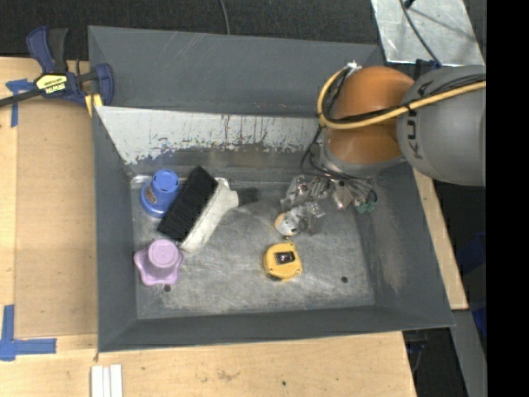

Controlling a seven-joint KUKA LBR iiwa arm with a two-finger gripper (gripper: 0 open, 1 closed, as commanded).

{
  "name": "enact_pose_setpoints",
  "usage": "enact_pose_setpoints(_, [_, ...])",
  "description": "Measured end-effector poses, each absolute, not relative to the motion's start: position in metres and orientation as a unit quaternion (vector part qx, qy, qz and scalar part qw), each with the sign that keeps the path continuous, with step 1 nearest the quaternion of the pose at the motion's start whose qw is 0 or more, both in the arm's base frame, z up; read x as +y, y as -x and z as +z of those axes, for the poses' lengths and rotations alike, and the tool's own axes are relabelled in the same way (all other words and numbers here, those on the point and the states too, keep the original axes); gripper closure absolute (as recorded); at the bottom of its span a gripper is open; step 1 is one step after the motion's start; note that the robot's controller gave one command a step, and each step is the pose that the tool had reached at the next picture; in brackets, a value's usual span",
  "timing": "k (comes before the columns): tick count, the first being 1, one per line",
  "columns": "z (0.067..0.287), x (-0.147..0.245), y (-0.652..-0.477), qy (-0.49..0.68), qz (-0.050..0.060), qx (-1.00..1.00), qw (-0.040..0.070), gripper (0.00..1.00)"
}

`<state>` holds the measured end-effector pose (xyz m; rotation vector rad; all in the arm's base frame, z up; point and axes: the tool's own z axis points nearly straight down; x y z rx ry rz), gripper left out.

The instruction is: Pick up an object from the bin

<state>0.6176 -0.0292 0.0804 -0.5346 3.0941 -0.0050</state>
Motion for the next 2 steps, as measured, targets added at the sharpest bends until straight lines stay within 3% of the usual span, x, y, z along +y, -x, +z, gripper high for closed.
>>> enact_pose_setpoints(1, [0.080,-0.029,-0.618,0.170,-0.002,0.985,0.001,1.00])
enact_pose_setpoints(2, [0.250,-0.022,-0.613,0.169,-0.001,0.986,0.005,1.00])
